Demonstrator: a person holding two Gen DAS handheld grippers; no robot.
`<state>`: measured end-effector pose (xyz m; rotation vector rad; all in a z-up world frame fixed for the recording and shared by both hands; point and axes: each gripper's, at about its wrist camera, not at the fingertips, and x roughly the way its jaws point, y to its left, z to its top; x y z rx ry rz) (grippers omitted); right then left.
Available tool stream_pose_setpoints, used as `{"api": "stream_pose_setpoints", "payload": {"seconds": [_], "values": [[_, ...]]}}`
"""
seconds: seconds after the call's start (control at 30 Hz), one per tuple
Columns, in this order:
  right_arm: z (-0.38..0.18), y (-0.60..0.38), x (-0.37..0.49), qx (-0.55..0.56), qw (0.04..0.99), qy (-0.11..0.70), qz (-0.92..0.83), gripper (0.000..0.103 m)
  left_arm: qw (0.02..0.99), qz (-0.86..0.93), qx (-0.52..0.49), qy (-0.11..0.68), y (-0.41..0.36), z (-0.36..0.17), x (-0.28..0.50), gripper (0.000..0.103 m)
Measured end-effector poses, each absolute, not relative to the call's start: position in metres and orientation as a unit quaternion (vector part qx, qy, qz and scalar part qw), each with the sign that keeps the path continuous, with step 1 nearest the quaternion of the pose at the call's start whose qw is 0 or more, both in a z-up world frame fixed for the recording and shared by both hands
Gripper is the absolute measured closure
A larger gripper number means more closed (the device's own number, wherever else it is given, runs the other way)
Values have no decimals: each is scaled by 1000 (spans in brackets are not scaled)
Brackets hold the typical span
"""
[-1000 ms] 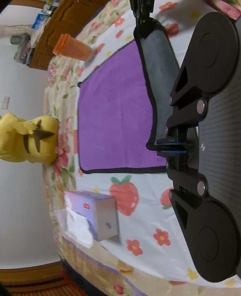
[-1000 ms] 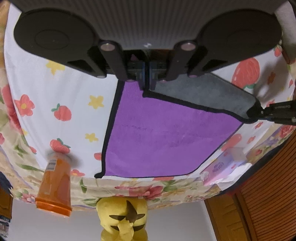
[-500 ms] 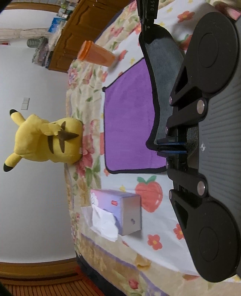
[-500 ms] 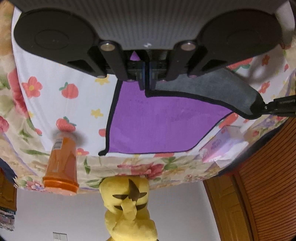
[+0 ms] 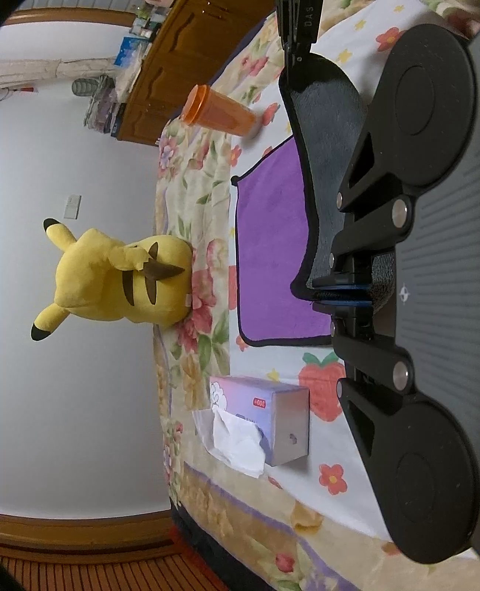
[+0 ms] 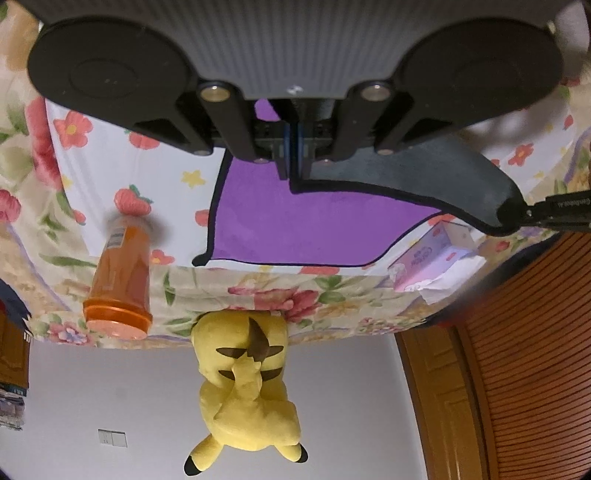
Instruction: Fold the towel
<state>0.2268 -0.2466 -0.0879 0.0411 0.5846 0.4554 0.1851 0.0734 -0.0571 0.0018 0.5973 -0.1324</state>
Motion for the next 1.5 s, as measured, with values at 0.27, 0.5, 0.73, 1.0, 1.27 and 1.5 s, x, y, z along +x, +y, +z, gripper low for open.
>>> {"api": "stream_pose_setpoints", "payload": {"seconds": [0.27, 0.5, 0.73, 1.0, 1.27, 1.5], "values": [[-89, -247, 235, 9, 935, 276, 222, 98, 957, -61, 6, 284, 71, -57, 195, 95], [-92, -248, 244, -2, 938, 271, 217, 98, 959, -60, 14, 278, 67, -58, 206, 95], [-96, -246, 253, -14, 940, 265, 216, 98, 959, -61, 24, 275, 62, -63, 219, 95], [-102, -245, 265, -25, 941, 260, 216, 98, 959, -60, 31, 277, 60, -72, 234, 95], [-110, -243, 277, -38, 940, 260, 215, 98, 959, -58, 36, 276, 59, -78, 246, 95], [-107, -245, 288, -41, 943, 251, 214, 98, 961, -58, 36, 269, 58, -75, 257, 95]]}}
